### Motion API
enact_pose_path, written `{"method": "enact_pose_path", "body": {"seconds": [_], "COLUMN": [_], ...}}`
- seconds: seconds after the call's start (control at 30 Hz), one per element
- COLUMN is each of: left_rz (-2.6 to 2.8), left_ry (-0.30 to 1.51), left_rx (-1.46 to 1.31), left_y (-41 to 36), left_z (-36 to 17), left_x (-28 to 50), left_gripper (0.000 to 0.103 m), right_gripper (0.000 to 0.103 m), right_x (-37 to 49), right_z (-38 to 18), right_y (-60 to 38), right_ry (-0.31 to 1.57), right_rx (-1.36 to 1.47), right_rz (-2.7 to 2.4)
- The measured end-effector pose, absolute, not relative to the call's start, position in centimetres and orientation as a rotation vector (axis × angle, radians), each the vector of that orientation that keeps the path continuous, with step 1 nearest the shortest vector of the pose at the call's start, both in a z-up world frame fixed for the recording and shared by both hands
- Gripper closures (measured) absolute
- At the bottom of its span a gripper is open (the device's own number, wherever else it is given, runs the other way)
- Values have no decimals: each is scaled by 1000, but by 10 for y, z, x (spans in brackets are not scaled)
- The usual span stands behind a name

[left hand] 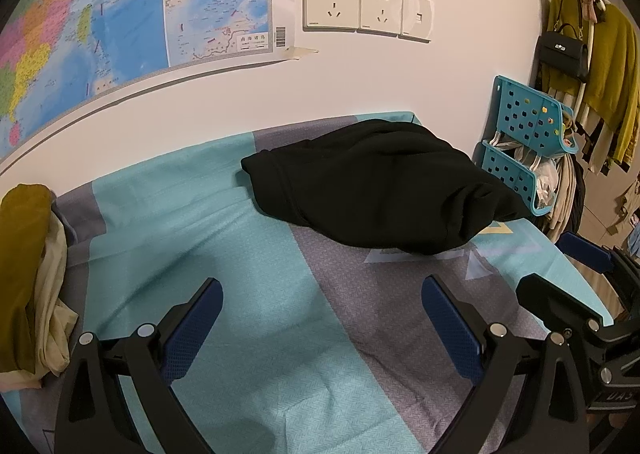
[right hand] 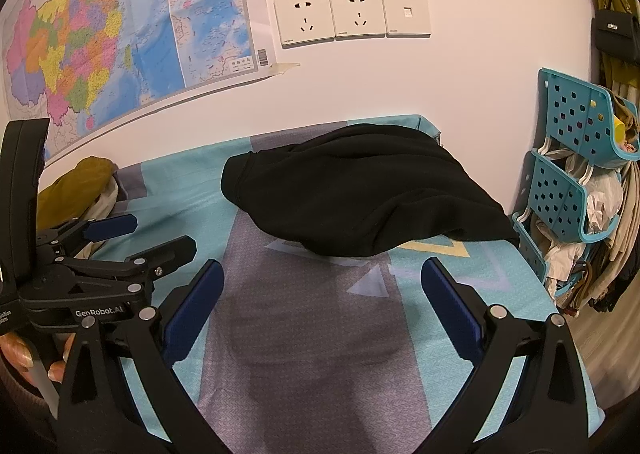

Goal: Fold large clothes

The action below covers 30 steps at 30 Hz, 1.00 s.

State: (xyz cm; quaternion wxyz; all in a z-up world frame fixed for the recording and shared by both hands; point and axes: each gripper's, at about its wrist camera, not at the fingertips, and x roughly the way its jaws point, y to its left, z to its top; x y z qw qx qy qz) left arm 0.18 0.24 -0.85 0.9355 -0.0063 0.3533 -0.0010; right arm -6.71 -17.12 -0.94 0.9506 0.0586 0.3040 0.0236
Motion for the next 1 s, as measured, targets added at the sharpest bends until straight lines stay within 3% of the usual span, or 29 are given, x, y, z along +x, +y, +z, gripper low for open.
{"method": "enact_pose_path", "body": {"seconds": [1.0], "left_rz": [4], "left_ry": [725], "left_rx": [-18], "left_y": [5], "left_z": [-9], "left_x": [2], "left_gripper": [7], "right_gripper": [6], "right_x": [-61], "right_z": [-12], "right_y": [-168], "right_ry": [626], "right_rx": [114], "right_rz": [56]}}
